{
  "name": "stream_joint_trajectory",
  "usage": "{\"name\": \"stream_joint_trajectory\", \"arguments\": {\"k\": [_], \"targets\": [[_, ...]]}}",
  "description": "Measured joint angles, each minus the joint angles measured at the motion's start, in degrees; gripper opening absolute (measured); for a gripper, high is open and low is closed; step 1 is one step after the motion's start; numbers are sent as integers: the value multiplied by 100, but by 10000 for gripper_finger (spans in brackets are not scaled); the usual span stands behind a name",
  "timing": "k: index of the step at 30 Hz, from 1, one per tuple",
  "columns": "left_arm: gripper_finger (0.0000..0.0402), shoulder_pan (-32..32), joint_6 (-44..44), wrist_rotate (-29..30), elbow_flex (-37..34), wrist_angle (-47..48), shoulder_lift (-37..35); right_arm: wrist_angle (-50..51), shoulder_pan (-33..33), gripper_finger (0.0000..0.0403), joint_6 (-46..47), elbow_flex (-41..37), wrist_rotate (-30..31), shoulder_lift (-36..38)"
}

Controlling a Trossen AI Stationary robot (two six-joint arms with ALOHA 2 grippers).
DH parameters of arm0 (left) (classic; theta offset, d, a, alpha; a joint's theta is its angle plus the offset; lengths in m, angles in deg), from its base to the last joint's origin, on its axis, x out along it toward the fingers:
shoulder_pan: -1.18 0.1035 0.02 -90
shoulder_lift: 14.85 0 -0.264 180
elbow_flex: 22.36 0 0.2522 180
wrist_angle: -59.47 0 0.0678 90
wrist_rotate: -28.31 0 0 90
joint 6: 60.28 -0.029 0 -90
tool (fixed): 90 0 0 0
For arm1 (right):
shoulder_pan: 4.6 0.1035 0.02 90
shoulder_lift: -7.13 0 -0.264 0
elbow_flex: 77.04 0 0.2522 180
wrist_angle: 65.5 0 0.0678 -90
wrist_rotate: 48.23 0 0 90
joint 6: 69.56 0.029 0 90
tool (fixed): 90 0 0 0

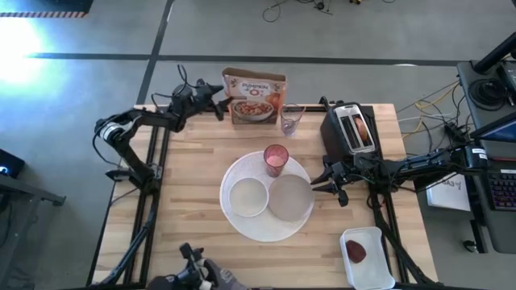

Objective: Arrange a breakfast setting
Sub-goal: Pour the cereal from the cereal box into the white bowl

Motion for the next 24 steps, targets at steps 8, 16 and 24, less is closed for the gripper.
{"name": "stream_joint_trajectory", "arguments": {"k": [8, 16, 24], "targets": [[284, -2, -118, -566, 550, 617, 316, 1, 0, 93, 0, 0, 0, 0], [233, -2, 344, -557, 557, 582, 575, 1, 0, 84, 0, 0, -1, 0], [112, -31, 355, -569, 522, 654, 564, 0, -1, 91, 0, 0, 0, 0]]}}
